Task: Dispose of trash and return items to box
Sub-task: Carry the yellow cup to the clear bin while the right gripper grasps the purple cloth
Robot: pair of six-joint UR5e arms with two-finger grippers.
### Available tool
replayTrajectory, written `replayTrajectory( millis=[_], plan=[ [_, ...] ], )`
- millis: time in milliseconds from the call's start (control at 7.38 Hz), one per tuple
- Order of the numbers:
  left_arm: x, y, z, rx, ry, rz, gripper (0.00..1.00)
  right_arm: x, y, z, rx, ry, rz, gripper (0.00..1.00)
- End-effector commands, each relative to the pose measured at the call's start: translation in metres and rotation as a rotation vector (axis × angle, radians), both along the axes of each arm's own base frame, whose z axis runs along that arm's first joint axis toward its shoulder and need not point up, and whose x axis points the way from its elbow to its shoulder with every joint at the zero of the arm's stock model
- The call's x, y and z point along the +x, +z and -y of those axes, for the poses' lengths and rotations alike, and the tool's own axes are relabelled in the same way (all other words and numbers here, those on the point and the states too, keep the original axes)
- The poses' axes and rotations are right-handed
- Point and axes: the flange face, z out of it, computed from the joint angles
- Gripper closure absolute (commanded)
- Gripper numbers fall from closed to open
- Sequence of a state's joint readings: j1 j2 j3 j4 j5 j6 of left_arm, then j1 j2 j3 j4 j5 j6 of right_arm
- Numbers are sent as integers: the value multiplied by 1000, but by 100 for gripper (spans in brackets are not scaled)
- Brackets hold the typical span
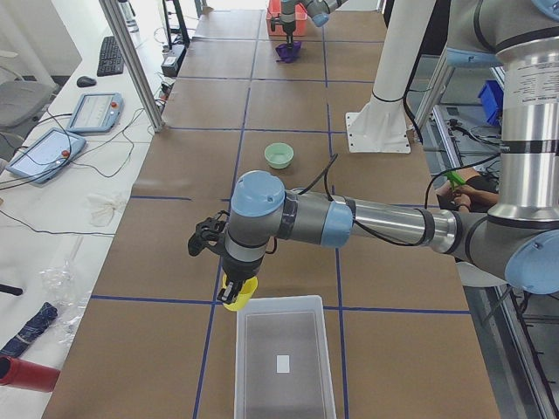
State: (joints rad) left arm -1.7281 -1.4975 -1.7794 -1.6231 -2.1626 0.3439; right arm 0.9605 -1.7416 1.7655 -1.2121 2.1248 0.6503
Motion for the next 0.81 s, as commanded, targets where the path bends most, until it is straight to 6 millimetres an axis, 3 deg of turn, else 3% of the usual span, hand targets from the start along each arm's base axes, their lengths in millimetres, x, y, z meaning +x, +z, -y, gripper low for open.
replayTrajectory(
  millis=[0, 135, 271, 406, 677],
  plan=[
    [-5, 45, 0, -38, 1, 46, 100, 36, -40, 8, -4, 68, 52, 100],
    [-4, 64, -9, -50, 23, 52, 100, 56, -77, 6, -9, 105, 53, 100],
    [-1, 89, -31, -96, 30, 44, 100, 80, -122, 3, -13, 151, 50, 100],
    [3, 103, -55, -133, 25, 27, 100, 106, -149, 1, -1, 197, 54, 100],
    [13, 141, -65, -187, 30, -52, 100, 152, -175, 8, 39, 292, 114, 100]
  ],
)
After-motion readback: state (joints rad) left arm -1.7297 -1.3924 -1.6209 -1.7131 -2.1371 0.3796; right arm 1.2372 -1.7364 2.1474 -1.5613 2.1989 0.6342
